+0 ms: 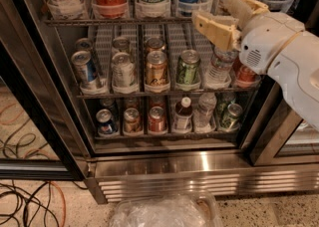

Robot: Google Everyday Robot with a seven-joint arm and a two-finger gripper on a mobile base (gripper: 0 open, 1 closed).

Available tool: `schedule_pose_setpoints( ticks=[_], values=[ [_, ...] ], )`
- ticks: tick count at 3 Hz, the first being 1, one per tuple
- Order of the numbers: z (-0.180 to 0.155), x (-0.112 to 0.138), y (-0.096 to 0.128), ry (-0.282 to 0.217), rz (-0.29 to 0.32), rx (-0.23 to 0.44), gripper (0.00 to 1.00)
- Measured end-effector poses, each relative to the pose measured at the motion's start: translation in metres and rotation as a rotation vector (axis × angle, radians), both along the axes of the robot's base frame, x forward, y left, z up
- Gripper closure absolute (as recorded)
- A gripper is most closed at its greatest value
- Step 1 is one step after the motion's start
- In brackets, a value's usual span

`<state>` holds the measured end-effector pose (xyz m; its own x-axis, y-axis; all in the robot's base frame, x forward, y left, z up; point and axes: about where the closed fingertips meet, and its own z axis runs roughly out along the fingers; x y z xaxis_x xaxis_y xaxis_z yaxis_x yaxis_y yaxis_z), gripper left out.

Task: Pick redbull can from top shelf of fridge

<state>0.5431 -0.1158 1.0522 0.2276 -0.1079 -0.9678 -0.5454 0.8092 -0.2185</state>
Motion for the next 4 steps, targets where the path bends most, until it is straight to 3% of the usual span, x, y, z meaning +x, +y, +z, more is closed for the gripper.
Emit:
schedule_pose_setpoints(
  ticks=[2, 4],
  values=[
    [0.0, 0.012, -0.002, 0.033, -0.016, 0.054, 0.39],
    [0.005, 0.033, 0.003, 0.038, -0.009, 0.066, 0.36]
  ],
)
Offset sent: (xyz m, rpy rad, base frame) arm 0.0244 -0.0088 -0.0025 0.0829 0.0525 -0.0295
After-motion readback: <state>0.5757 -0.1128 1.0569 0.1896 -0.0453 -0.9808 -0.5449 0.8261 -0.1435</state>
